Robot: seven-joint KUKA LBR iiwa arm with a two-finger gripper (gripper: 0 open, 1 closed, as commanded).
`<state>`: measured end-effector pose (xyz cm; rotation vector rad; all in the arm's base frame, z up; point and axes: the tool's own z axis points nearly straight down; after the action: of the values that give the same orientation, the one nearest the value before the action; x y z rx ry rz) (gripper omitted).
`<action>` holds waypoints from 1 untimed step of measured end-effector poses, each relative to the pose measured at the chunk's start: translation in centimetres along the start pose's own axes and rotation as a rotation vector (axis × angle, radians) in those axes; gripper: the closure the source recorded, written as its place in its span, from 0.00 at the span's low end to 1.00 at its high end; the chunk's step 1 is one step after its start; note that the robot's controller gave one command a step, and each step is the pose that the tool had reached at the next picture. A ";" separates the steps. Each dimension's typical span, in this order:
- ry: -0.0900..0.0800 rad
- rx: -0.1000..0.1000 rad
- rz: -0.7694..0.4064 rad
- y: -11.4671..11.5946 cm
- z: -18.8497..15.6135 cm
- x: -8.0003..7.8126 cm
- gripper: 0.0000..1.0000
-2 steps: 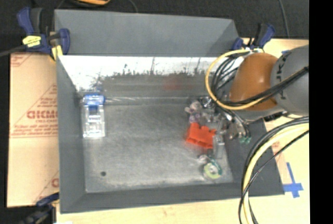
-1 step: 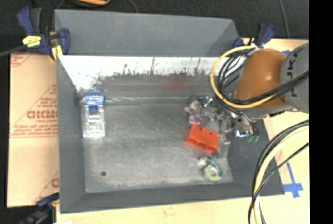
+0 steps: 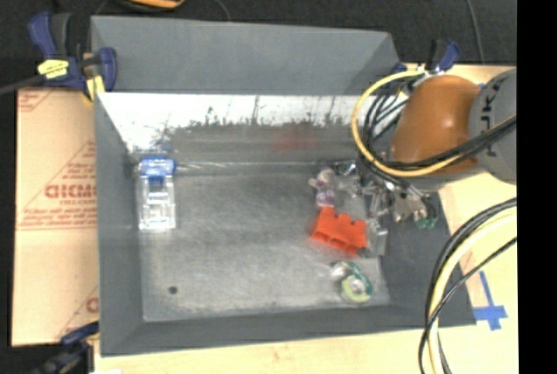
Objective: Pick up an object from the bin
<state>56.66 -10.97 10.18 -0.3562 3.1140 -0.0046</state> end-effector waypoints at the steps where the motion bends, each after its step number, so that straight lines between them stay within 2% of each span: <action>1: 0.003 -0.002 0.013 0.2 3.1 0.2 0.00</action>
Offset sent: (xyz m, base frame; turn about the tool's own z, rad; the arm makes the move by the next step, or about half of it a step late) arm -0.0033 0.0034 -0.0318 0.0136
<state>56.47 -10.79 7.11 -0.3360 3.1195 -0.0020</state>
